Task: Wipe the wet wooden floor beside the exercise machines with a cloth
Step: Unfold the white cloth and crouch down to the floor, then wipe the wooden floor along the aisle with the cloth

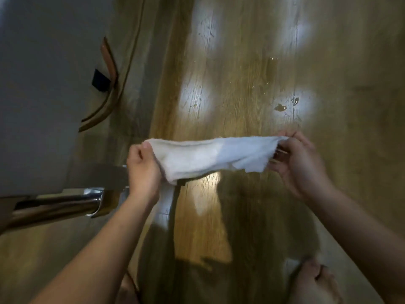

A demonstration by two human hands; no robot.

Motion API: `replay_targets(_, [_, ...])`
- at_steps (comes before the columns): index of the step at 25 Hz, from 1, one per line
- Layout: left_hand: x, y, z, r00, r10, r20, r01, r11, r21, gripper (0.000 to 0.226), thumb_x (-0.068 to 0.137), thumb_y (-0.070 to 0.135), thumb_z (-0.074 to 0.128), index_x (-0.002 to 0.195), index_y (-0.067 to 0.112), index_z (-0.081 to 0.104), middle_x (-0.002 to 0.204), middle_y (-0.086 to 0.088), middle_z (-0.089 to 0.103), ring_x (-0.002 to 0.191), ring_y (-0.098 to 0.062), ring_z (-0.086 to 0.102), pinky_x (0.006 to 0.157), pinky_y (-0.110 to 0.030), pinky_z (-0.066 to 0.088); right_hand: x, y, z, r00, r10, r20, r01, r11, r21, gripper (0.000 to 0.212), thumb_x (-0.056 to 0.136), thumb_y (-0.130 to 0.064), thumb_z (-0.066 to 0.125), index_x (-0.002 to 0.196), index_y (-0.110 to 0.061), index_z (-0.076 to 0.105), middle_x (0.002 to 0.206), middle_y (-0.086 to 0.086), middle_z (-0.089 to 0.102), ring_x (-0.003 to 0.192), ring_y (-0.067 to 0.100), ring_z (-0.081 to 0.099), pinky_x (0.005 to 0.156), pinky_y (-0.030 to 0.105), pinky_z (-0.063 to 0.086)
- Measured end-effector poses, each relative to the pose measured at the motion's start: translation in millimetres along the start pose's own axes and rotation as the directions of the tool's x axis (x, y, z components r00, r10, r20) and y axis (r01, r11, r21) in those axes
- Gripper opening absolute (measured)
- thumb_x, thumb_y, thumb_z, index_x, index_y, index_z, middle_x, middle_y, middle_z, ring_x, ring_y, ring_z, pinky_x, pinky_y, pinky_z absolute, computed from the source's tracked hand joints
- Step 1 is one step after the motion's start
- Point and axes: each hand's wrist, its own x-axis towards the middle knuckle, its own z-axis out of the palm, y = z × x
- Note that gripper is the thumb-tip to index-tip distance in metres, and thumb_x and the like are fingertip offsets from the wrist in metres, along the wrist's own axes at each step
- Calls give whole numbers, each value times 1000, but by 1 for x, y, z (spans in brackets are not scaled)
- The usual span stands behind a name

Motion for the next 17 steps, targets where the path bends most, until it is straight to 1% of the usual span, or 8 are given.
replay_targets(4, [3,-15,-11,978,201,55,-209,931,299,26,104,38,40,98,16,51,86,2,55,91,-26,59,82,-42,49,-20,34,-5,995,77,-65,-89,977,-196,21,101,-5,37,99,-15,56,84,5,59,72,18,56,58,34,43])
replay_targets(7, [9,-47,-18,963,245,108,-261,768,584,28,102,36,43,104,10,50,101,-11,57,99,-33,56,82,-40,46,-24,65,-31,986,90,-143,-151,847,-510,21,101,-9,42,120,-15,49,107,11,62,88,23,63,67,40,56])
replay_targets(8, [7,-58,-27,953,276,122,-286,695,659,28,101,34,45,107,8,51,109,-16,55,103,-36,55,85,-43,46,-28,69,-40,995,-9,-99,-61,730,-680,23,100,-12,44,123,-15,49,112,13,63,92,25,65,73,43,58])
replay_targets(10, [-6,-71,-34,875,384,297,-467,503,727,30,100,30,49,118,7,52,124,-18,50,113,-37,51,92,-47,45,-31,68,-46,953,-221,210,271,299,-915,31,100,-17,48,131,-14,53,121,11,61,102,26,62,84,39,54])
replay_targets(12, [-21,-81,-26,745,362,560,-659,271,701,45,102,35,43,141,13,42,150,-14,35,137,-34,35,112,-47,34,-37,80,-38,836,-194,513,511,-63,-857,42,100,-23,50,142,-15,51,141,12,52,125,32,54,97,39,47])
replay_targets(13, [-23,-85,-17,717,290,634,-695,232,681,54,104,41,35,152,18,28,162,-10,17,148,-33,17,121,-48,18,-35,96,-31,778,-153,610,581,-193,-790,46,101,-27,50,145,-16,49,150,13,47,136,35,46,105,44,43])
replay_targets(15, [-21,-102,-3,719,171,674,-695,208,688,64,102,54,16,157,29,-3,164,-3,-19,150,-30,-17,122,-49,-8,-31,135,-16,738,-57,672,618,-345,-707,53,100,-41,40,150,-21,42,159,13,35,148,36,30,116,55,31])
replay_targets(17, [-9,-125,7,688,180,703,-725,127,677,63,98,60,5,153,36,-16,161,-2,-29,147,-32,-28,119,-55,-12,-11,154,-20,701,8,713,648,-426,-632,59,99,-49,29,154,-26,35,164,9,25,152,34,17,121,59,17])
